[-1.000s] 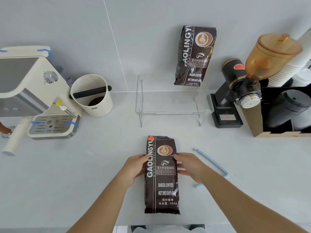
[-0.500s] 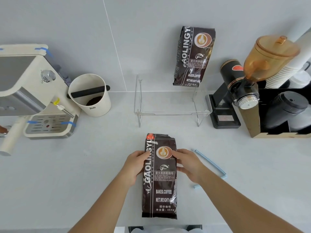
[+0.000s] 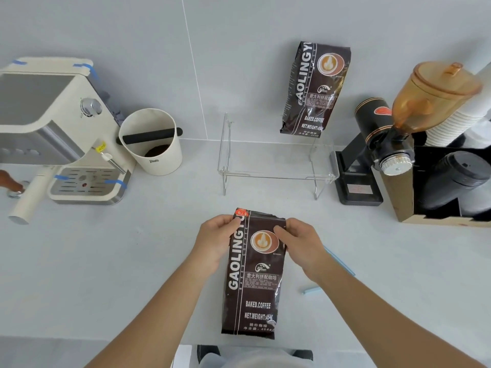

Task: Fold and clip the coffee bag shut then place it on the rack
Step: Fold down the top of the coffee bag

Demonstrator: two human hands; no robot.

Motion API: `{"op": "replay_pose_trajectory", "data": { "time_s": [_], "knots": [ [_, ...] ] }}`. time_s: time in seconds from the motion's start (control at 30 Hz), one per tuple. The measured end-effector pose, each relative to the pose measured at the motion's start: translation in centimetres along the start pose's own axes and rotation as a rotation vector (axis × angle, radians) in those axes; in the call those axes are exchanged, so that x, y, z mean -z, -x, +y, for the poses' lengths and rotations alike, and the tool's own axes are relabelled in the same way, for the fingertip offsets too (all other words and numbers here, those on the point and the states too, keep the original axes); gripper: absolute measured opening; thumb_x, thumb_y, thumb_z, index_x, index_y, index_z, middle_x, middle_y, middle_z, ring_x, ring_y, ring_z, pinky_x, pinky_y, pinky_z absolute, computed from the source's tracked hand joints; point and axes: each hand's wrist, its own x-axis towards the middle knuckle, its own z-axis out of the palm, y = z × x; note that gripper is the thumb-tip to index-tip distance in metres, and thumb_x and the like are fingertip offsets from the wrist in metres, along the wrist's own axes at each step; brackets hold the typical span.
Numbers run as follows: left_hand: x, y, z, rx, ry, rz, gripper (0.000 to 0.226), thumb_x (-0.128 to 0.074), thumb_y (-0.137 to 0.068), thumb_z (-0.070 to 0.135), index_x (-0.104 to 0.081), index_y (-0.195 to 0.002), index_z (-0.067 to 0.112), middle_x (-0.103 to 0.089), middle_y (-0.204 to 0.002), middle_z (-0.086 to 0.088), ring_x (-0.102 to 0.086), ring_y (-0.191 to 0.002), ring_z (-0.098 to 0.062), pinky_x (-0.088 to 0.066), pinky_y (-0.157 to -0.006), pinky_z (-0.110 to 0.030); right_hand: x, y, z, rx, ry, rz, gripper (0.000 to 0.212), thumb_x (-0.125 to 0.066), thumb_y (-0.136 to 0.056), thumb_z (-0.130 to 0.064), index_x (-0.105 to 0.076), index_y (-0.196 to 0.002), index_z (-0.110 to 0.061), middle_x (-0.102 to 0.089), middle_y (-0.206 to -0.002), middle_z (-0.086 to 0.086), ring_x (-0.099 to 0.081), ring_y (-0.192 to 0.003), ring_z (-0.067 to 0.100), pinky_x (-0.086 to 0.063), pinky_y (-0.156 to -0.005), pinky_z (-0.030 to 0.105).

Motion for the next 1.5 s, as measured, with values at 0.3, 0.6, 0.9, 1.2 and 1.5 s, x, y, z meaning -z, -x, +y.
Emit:
{"op": "replay_pose_trajectory", "data": {
  "time_s": [0.3, 0.6, 0.9, 1.2, 1.5],
  "knots": [
    [0.0, 2.1, 2.6, -0.168, 0.063, -0.036, 0.015, -0.061, -0.090, 0.009, -0.073, -0.081, 0.009, -0.075, -0.075, -0.004, -0.067, -0.068, -0.014, -0.054, -0.071, -0.025, 1.5, 2.1, -3.1, 0.193, -0.113, -0.080, 0.035, -0.070, -0.082, -0.021, -0.048, -0.061, -0.006, -0.057, -0.070, 0.014, -0.048, -0.068, 0.020, -0.037, -0.061, 0.030],
    [-0.4, 4.1, 4.4, -0.348, 0.085, -0.097, 0.015, -0.059, -0.091, 0.006, -0.072, -0.084, 0.010, -0.077, -0.083, -0.005, -0.069, -0.078, -0.013, -0.052, -0.079, -0.025, 3.1, 4.0, -5.5, 0.333, -0.138, -0.071, 0.013, -0.064, -0.088, 0.001, -0.060, -0.081, 0.012, -0.073, -0.074, 0.006, -0.065, -0.058, 0.010, -0.048, -0.055, 0.015],
    [-0.8, 4.9, 3.0, -0.326, -0.018, -0.089, 0.012, -0.062, -0.089, 0.005, -0.072, -0.084, 0.007, -0.078, -0.080, 0.000, -0.069, -0.076, -0.008, -0.052, -0.073, -0.014, 3.6, 4.7, -4.0, 0.280, -0.065, -0.015, 0.011, -0.066, -0.087, -0.001, -0.072, -0.081, -0.007, -0.076, -0.086, 0.020, -0.070, -0.075, 0.026, -0.054, -0.077, 0.050],
    [-0.5, 5.4, 3.9, -0.309, -0.052, -0.086, 0.016, -0.062, -0.090, 0.017, -0.074, -0.087, 0.007, -0.079, -0.092, -0.008, -0.070, -0.087, -0.015, -0.050, -0.091, -0.034, 3.5, 5.8, -5.5, 0.273, -0.118, -0.051, 0.017, -0.064, -0.089, -0.004, -0.077, -0.085, -0.014, -0.080, -0.087, 0.008, -0.073, -0.076, 0.015, -0.057, -0.068, 0.020],
    [-1.0, 6.1, 5.3, -0.367, -0.097, -0.039, 0.017, -0.061, -0.091, 0.015, -0.075, -0.085, 0.007, -0.079, -0.088, -0.008, -0.071, -0.082, -0.012, -0.051, -0.089, -0.031, 2.9, 5.8, -7.4, 0.241, -0.170, -0.016, 0.017, -0.062, -0.090, -0.005, -0.070, -0.076, -0.002, -0.070, -0.064, 0.001, -0.059, -0.051, 0.004, -0.043, -0.045, 0.011]
  ]
}}
